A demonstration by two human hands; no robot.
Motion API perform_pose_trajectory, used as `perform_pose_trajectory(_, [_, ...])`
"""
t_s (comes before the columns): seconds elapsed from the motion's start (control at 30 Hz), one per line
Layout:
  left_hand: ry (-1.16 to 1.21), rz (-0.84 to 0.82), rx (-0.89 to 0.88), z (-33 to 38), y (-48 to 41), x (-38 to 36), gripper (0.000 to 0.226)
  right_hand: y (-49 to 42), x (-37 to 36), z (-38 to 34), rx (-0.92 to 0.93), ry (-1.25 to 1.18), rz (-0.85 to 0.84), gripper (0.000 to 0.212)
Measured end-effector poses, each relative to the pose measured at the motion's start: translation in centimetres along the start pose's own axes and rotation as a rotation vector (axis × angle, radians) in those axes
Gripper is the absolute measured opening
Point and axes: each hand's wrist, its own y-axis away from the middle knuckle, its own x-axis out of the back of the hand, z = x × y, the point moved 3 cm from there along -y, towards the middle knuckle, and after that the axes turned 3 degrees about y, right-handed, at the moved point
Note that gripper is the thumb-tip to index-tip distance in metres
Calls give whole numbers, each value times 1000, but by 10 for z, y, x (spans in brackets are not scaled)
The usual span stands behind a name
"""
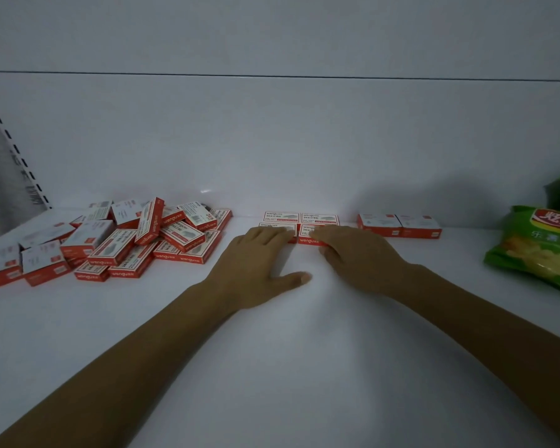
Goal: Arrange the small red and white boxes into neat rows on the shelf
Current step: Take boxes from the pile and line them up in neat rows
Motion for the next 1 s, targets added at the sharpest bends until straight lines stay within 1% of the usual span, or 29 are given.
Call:
perform_pose_trajectory(0.33, [118, -40, -38, -5, -2, -6, 82, 4, -9, 7, 7, -58, 41, 42])
perform_pose_trajectory(0.53, [136, -52, -35, -7, -2, -9, 81, -1, -11, 11, -16, -99, 50, 39])
perform_pose_trajectory(0.7, [111, -24, -30, -4, -2, -5, 75, -1, -9, 7, -20, -85, 14, 40])
perform_pose_trajectory(0.77, [75, 5, -38, 0, 0, 0, 73, -1, -2, 2, -10, -58, 75, 39])
perform_pose_trajectory(0.87, [-40, 52, -77, 7, 6, 19, 73, -4, 13, -17, 80, 19, 218, 42])
perform_pose_trajectory(0.93, [-95, 63, -81, 4, 13, 37, 76, -9, 22, -36, 125, 4, 251, 42])
perform_pose_trajectory(1.0, [-144, 73, -69, -7, 24, 56, 77, -16, 28, -56, 153, -70, 272, 45])
